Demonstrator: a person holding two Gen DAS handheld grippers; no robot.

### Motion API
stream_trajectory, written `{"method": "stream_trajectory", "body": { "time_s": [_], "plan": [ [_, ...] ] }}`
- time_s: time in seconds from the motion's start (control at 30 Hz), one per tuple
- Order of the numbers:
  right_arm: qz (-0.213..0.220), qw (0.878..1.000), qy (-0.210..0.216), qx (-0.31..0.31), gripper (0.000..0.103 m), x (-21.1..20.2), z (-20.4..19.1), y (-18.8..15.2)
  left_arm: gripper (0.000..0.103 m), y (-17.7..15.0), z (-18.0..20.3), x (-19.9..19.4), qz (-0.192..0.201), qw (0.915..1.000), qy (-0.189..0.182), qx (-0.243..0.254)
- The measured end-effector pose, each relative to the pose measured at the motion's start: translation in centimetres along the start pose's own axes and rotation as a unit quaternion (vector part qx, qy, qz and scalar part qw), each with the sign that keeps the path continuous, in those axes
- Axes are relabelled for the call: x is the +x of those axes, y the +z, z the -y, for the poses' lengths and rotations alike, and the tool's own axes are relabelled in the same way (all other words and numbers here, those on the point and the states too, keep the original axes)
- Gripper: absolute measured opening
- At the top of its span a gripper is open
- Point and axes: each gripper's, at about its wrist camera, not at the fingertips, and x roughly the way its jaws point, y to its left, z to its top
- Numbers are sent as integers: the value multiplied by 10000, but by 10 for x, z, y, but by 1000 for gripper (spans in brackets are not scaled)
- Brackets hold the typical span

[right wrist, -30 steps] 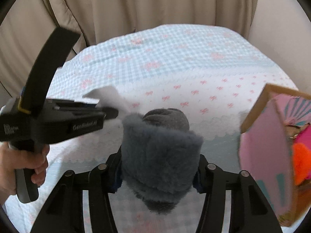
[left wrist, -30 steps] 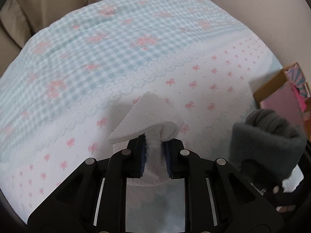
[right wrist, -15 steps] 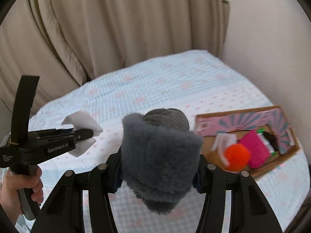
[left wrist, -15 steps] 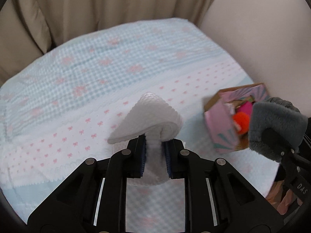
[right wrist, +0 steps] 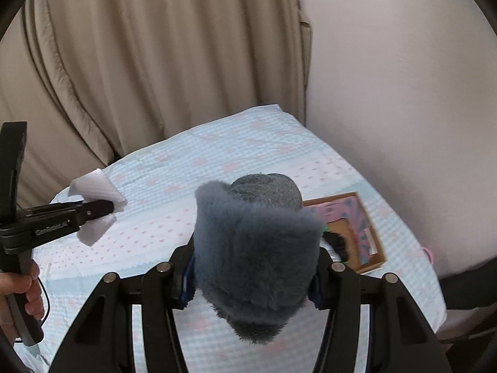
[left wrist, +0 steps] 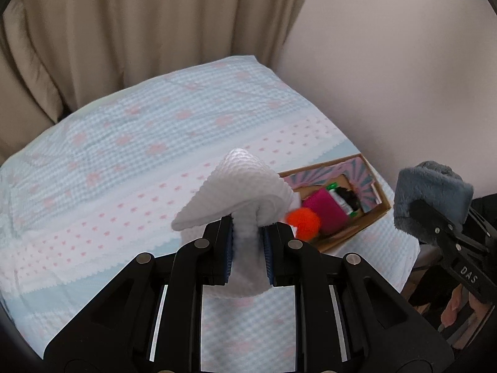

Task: Organize soft objects
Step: 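Carry tissue and sock into the pink box and open both tools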

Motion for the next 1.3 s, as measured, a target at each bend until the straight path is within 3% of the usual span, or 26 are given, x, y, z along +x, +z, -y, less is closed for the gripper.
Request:
{"method": "stream_trajectory", "body": {
  "time_s": [0.23,0.43,0.93,1.07,1.23,1.3],
  "plan": [
    [-228,9997,71,-92,51,17,74,18,14,16,71,41,-163,9998,85,-62],
    [-544,9983,138,-134,51,51,118,30,14,24,109,88,-425,9988,170,-194],
    [-1755,9827,593,21,51,168,157,41,14,29,126,211,-1410,9882,568,-163],
    [-2281,9708,702,247,51,204,161,37,14,26,123,243,-1778,9817,678,-112],
    [-2886,9531,714,558,52,234,165,27,14,20,122,258,-1968,9773,785,-13],
    [-3062,9474,701,609,54,241,165,24,22,18,124,258,-1990,9760,882,97]
  ]
}}
